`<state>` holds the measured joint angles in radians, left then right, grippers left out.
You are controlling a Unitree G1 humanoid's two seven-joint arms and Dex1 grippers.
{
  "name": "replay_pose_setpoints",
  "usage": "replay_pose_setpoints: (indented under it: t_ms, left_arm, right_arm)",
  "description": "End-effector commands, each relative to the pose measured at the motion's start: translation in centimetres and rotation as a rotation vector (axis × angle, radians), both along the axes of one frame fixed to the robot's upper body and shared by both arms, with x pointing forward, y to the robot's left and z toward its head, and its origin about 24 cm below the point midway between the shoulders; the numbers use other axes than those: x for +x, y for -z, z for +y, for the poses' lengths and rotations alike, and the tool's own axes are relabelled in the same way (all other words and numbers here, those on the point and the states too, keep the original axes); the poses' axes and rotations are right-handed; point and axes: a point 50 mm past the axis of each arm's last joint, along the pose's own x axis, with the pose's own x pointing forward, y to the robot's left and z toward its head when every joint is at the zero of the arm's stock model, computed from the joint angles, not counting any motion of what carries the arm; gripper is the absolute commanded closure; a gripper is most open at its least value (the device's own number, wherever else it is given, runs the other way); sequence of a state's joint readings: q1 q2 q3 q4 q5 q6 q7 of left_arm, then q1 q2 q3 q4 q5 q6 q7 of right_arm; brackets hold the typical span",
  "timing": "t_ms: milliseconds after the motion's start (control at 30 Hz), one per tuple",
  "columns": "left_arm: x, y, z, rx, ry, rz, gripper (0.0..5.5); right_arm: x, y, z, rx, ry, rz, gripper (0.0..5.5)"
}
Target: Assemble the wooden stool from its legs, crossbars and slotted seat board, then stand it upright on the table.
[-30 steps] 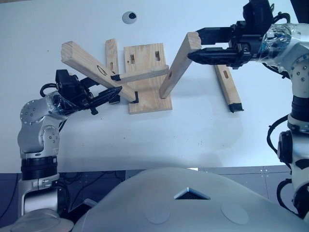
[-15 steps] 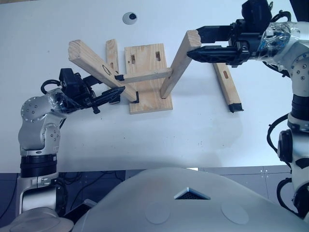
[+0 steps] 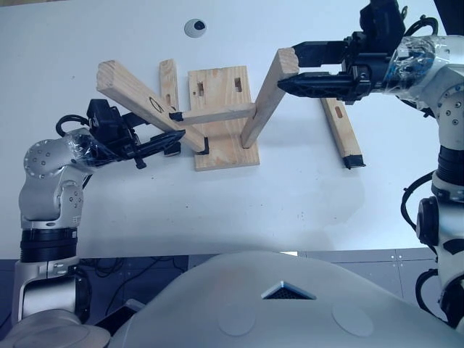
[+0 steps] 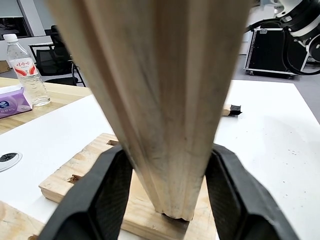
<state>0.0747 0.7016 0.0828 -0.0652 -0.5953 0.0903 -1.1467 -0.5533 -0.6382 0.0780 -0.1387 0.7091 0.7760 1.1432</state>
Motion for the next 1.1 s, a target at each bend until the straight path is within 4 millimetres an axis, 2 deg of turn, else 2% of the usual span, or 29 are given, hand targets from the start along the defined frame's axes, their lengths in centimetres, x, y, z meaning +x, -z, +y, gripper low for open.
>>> replay_pose_setpoints:
  t_ms: [33,867,1100]
  left_arm:
    - [-1.4,3.4,0.7,0.126,-0.014,0.193,3.41]
    - [-0.3,4.1,0.1,0.204,0.006,0.222,3.41]
    - [-0.5,4.6,0.5,0.185,-0.031,0.259,3.41]
  right_arm:
    - [-0.1,0.0,0.0,0.011,0.005,0.002,3.34]
    - [-0.5,-0.1,0.6,0.029,-0.002,-0.008,3.34]
    - [-0.5,0.1,0.5,0.025,-0.002,-0.003,3.34]
